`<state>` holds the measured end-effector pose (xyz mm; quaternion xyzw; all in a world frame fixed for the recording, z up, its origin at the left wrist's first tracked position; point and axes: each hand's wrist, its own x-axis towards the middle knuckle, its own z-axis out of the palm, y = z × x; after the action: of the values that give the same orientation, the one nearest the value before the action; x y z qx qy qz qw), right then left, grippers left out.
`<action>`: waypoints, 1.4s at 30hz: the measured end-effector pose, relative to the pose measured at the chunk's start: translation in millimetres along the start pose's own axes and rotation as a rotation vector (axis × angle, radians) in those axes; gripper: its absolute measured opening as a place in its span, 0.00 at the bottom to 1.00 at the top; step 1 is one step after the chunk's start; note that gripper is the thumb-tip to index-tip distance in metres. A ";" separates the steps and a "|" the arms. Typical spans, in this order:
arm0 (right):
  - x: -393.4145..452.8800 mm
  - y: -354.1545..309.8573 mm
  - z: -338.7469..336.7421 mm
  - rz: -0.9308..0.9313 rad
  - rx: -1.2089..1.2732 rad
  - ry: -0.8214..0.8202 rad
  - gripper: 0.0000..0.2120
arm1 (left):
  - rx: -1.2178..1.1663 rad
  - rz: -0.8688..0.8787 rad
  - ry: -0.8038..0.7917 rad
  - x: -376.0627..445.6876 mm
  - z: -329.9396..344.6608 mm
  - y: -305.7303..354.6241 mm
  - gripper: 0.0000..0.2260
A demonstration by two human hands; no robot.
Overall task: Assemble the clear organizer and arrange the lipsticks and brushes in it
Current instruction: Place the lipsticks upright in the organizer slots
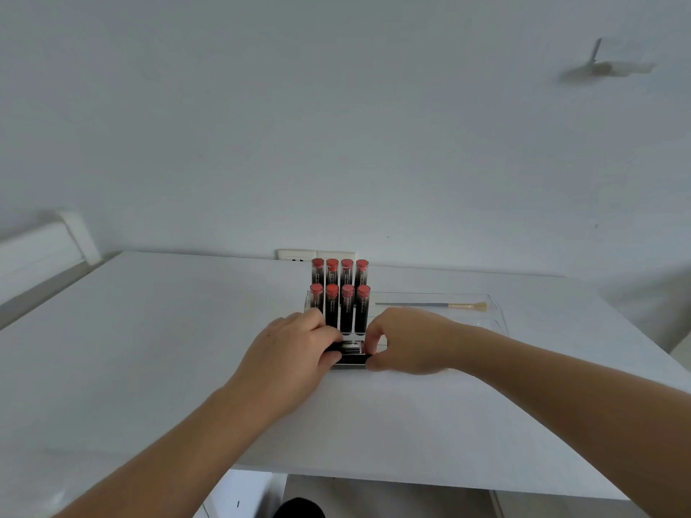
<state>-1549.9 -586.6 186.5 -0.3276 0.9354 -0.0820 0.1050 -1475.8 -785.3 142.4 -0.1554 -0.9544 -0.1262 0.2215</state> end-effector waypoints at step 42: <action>1.1 -16.7 0.3 -0.041 -0.010 0.016 0.16 | -0.342 -0.047 0.270 -0.6 -14.0 -21.6 0.20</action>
<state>-1540.7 -600.2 189.7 -0.3466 0.9296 -0.0821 0.0944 -1477.6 -809.6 150.6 -0.1501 -0.8841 -0.3111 0.3147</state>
